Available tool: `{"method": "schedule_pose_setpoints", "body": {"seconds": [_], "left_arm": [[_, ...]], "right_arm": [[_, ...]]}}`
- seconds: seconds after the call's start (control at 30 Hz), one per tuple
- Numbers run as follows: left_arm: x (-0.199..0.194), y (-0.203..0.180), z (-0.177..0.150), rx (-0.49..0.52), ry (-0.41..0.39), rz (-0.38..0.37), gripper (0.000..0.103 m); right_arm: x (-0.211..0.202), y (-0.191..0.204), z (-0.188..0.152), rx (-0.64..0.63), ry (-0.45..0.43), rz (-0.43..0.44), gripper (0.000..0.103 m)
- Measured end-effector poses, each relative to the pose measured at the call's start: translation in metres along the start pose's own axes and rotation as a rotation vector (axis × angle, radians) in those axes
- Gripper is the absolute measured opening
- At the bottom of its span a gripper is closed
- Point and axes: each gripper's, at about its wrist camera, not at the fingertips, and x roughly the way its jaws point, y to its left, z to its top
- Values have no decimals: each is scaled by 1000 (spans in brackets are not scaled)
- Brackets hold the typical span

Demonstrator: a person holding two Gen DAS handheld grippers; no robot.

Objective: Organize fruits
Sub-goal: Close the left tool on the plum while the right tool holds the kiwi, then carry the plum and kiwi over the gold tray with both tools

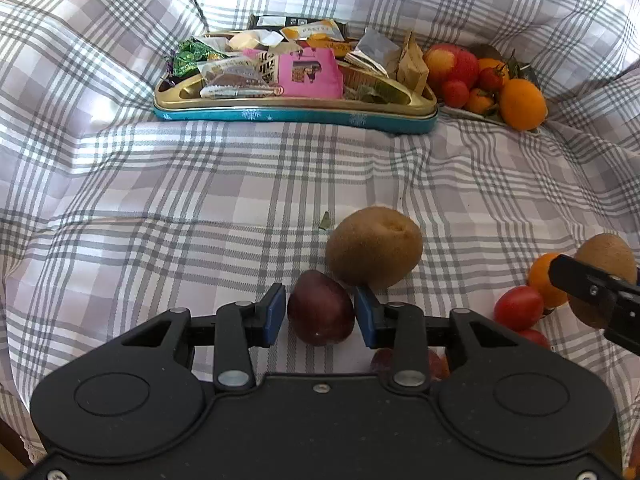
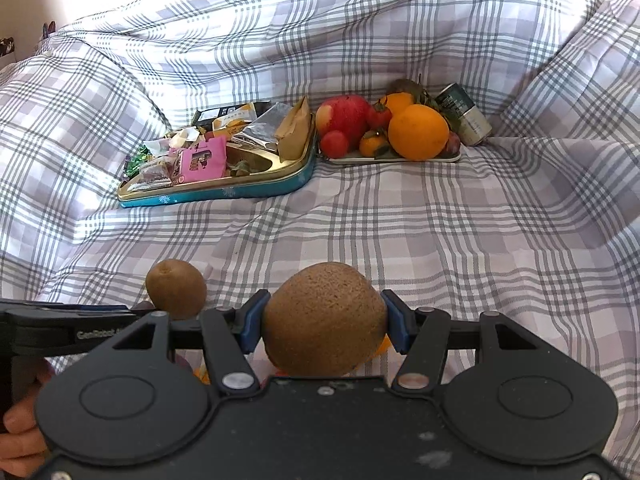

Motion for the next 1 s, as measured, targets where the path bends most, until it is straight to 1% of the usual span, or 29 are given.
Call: {"method": "schedule_pose_setpoints", "body": {"seconds": [0.2,0.27,0.37,0.5,0.63,0.77,0.87,1.0], "left_arm": [[5,-1,0,0,8,14,45],[4,-3,-1,20,-5,24,45],[-4,-7,-4,52,-49,54,45],[-29,-15,-8,106,-107,58,45],[-64,-24,-14,157,-161,58,45],[-91,-28,-21,157,-163,31,45],[-107,-26,-31,137,-175,10,45],[-124,-21,-48,94,-172,18,45]], "right_arm": [[-4,1,-6,-2,-13,-10,61],[-7,0,-8,1,-21,-7,61],[-14,1,-9,3,-40,-11,61],[-28,1,-10,6,-75,-11,61],[-48,3,-12,9,-109,-5,61],[-70,7,-19,18,-146,2,61],[-85,9,-28,24,-170,-1,61],[-105,11,-46,25,-199,-16,62]]}}
